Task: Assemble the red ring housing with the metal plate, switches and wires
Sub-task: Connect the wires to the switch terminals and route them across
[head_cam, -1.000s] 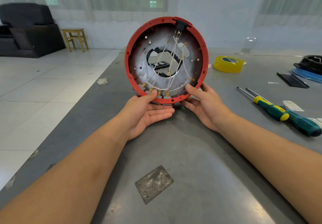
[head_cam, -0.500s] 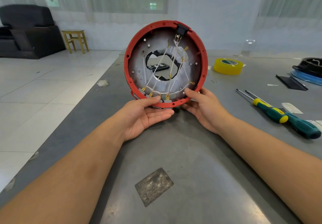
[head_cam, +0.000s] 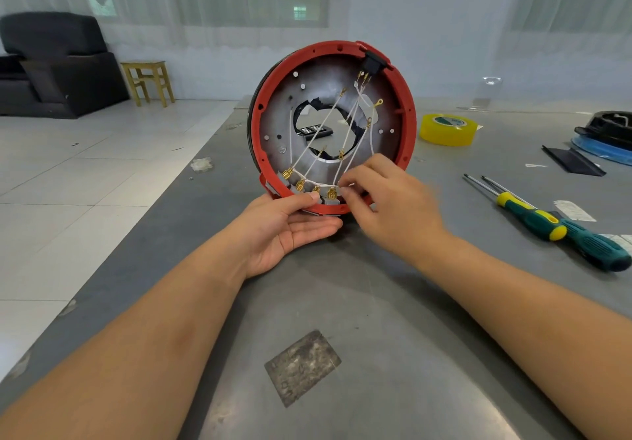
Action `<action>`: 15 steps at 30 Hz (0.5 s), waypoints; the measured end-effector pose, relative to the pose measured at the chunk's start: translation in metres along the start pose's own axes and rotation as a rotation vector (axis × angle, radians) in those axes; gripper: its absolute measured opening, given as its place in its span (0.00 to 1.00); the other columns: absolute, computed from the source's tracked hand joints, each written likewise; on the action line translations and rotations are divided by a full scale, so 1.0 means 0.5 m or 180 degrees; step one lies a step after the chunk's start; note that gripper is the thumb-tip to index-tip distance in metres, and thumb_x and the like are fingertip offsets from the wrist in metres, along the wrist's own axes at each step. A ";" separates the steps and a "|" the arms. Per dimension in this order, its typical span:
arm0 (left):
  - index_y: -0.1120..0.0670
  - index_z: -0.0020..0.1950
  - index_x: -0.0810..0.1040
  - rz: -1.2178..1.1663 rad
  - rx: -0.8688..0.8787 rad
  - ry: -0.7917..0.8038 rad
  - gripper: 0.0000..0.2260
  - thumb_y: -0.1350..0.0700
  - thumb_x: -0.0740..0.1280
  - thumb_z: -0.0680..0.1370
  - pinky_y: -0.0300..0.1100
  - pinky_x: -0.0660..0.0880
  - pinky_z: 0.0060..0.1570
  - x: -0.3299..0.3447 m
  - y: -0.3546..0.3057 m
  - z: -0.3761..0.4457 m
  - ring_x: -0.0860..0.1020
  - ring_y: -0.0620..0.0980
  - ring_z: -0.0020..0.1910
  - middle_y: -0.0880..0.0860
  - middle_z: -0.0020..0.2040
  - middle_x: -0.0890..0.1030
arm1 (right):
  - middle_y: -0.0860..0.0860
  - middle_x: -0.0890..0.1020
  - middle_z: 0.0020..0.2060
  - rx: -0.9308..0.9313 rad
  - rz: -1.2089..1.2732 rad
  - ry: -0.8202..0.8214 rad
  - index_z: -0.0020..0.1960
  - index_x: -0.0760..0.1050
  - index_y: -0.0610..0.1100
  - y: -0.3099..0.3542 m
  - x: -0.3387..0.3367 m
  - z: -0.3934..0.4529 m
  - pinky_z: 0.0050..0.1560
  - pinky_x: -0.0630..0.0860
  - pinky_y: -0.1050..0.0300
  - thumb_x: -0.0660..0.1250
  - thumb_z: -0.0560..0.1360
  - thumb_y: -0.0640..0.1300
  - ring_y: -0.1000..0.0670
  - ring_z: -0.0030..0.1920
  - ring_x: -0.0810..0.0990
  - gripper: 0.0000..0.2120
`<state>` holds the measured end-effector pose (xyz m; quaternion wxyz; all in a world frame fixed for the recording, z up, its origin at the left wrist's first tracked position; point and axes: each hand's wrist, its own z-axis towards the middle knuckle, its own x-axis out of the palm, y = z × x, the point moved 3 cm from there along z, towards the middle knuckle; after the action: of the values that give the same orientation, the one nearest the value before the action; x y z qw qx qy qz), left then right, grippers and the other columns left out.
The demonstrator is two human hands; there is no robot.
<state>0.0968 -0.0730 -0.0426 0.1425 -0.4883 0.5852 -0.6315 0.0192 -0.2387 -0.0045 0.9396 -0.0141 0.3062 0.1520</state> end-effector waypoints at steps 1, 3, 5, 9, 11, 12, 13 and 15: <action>0.68 0.63 0.79 0.0002 0.0004 0.0001 0.12 0.64 0.69 0.82 0.49 0.85 0.43 0.000 0.000 0.000 0.87 0.67 0.52 0.72 0.54 0.84 | 0.50 0.80 0.44 0.0102 -0.0084 0.0090 0.51 0.82 0.45 0.004 0.004 0.000 0.37 0.76 0.49 0.69 0.79 0.44 0.47 0.41 0.79 0.04; 0.68 0.63 0.79 -0.0012 0.0012 -0.0009 0.11 0.64 0.69 0.82 0.49 0.85 0.43 0.001 0.000 0.000 0.87 0.67 0.52 0.72 0.54 0.84 | 0.49 0.79 0.42 0.0306 -0.0161 0.0183 0.49 0.80 0.44 0.006 0.005 0.002 0.41 0.76 0.48 0.69 0.78 0.43 0.46 0.41 0.78 0.03; 0.68 0.63 0.78 -0.0021 0.0022 -0.0012 0.11 0.64 0.69 0.82 0.49 0.85 0.43 0.001 0.000 0.000 0.87 0.67 0.52 0.72 0.53 0.84 | 0.50 0.78 0.39 0.0421 -0.0212 0.0269 0.46 0.81 0.43 0.007 0.004 0.006 0.43 0.76 0.48 0.70 0.77 0.43 0.45 0.42 0.78 0.03; 0.67 0.64 0.79 0.0037 0.0021 0.0012 0.12 0.64 0.69 0.82 0.48 0.85 0.44 0.003 0.001 0.000 0.87 0.66 0.53 0.71 0.54 0.85 | 0.60 0.75 0.28 0.1309 0.0276 0.0527 0.43 0.81 0.52 0.001 0.013 0.010 0.40 0.73 0.63 0.69 0.77 0.47 0.58 0.36 0.77 0.04; 0.68 0.64 0.79 0.0059 0.0011 0.0026 0.12 0.64 0.69 0.82 0.48 0.85 0.44 0.003 0.001 0.000 0.87 0.65 0.53 0.70 0.55 0.85 | 0.64 0.78 0.25 0.1881 0.0868 0.0624 0.39 0.78 0.54 -0.004 0.026 0.013 0.33 0.68 0.70 0.70 0.76 0.48 0.63 0.30 0.77 0.07; 0.68 0.65 0.79 0.0070 0.0008 0.0031 0.12 0.64 0.69 0.82 0.48 0.85 0.44 0.004 0.001 0.000 0.87 0.65 0.53 0.70 0.55 0.85 | 0.62 0.78 0.25 0.2112 0.1163 0.0662 0.39 0.78 0.53 -0.006 0.031 0.014 0.31 0.69 0.68 0.70 0.77 0.48 0.62 0.26 0.76 0.08; 0.68 0.65 0.79 0.0086 0.0005 0.0037 0.12 0.64 0.69 0.82 0.48 0.85 0.43 0.005 0.001 0.000 0.87 0.65 0.52 0.70 0.55 0.85 | 0.59 0.79 0.24 0.2320 0.1440 0.0695 0.40 0.79 0.52 -0.007 0.035 0.014 0.29 0.70 0.65 0.70 0.77 0.47 0.60 0.23 0.75 0.08; 0.68 0.65 0.79 0.0121 -0.0007 0.0051 0.12 0.64 0.68 0.82 0.48 0.85 0.43 0.006 0.002 0.000 0.87 0.65 0.52 0.70 0.54 0.85 | 0.53 0.79 0.23 0.2609 0.1893 0.0749 0.42 0.80 0.47 -0.007 0.038 0.011 0.23 0.69 0.63 0.69 0.79 0.43 0.55 0.20 0.73 0.07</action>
<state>0.0952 -0.0755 -0.0420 0.1492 -0.4722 0.5961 -0.6320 0.0378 -0.2361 -0.0115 0.7435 0.4256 0.4349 0.2775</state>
